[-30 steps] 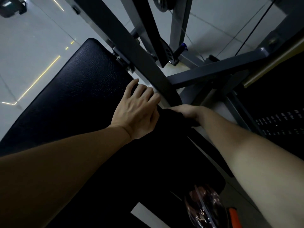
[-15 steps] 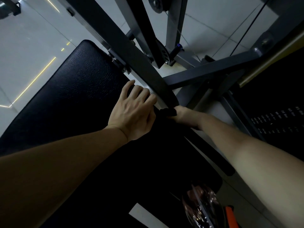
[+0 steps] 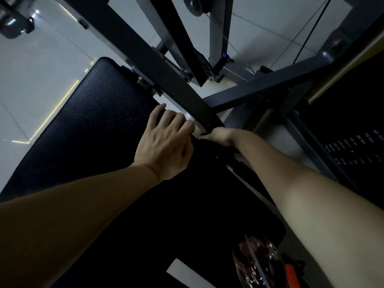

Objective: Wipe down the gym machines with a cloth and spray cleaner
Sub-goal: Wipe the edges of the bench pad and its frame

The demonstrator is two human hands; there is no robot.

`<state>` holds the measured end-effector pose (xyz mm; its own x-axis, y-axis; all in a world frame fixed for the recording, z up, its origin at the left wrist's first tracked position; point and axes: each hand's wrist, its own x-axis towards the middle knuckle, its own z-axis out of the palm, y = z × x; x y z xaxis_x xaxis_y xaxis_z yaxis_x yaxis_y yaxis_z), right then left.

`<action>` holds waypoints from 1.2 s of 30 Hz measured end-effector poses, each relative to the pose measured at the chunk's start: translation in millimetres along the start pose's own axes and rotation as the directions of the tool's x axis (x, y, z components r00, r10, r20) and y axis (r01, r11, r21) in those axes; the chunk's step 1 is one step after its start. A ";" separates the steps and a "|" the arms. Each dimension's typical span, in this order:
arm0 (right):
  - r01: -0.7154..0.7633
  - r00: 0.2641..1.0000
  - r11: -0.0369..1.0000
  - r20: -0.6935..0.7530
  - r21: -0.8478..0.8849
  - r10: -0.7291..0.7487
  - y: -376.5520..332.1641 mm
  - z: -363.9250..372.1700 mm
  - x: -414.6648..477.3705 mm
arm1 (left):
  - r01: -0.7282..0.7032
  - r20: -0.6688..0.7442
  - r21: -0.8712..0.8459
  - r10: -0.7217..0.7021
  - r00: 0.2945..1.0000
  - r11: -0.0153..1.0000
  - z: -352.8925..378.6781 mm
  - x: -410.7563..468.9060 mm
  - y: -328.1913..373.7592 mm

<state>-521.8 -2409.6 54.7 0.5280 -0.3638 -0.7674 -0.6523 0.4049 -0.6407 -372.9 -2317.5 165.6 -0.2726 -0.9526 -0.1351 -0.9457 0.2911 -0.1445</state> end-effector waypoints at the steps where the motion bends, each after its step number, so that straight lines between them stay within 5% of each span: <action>1: 0.049 0.999 0.999 -0.010 0.024 -0.048 5.5 4.5 -1.7 | 0.002 -0.001 0.000 -0.002 1.000 1.000 0.0 -1.1 0.3; 5: 0.205 0.966 0.979 -0.161 -0.004 -0.203 29.3 16.5 6.1 | -0.002 -0.007 -0.002 0.002 1.000 1.000 0.8 -1.3 -0.3; 8: 0.086 0.990 0.993 -0.107 -0.082 -0.094 20.2 10.9 8.0 | -0.005 -0.013 -0.002 0.005 1.000 1.000 0.8 0.5 -1.3; 12: 0.036 0.998 0.998 -0.050 0.050 -0.033 20.6 5.4 0.1 | -0.013 -0.006 0.010 0.013 1.000 1.000 0.5 0.3 -1.2; 15: 0.157 0.968 0.983 -0.211 0.093 -0.135 34.0 6.5 -21.1 | -0.006 -0.002 0.005 0.006 1.000 1.000 1.4 0.1 -2.1; 20: 0.357 0.922 0.922 -0.211 0.149 -0.323 82.4 24.0 -66.4 | -0.012 -0.015 -0.003 0.012 1.000 1.000 2.1 -0.3 -1.8; 25: 0.118 0.981 0.983 -0.170 0.141 -0.093 89.1 14.0 -46.5 | -0.015 -0.023 0.002 0.015 1.000 1.000 3.4 -0.6 -2.0; 27: -0.001 0.993 0.952 -0.110 0.306 0.036 92.7 8.3 -30.7 | -0.012 -0.020 -0.006 0.012 1.000 1.000 3.5 0.5 -1.4; 30: 0.011 0.999 0.912 -0.041 0.410 0.006 95.3 8.0 -38.3 | -0.014 -0.014 0.003 0.014 1.000 1.000 1.9 -0.1 -0.9; 33: 0.174 0.971 0.961 -0.198 0.217 -0.131 95.2 6.4 -63.1 | -0.008 -0.007 0.005 0.008 1.000 1.000 2.5 -1.0 -1.5; 36: 0.332 0.928 0.943 -0.181 0.011 -0.325 120.9 16.8 -87.2 | -0.005 -0.013 0.008 0.005 1.000 1.000 2.2 0.4 -0.8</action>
<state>-637.6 -2314.8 43.8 0.6037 -0.6206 -0.5004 -0.4341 0.2705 -0.8593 -371.9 -2318.0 163.6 -0.2795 -0.9522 -0.1232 -0.9430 0.2964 -0.1515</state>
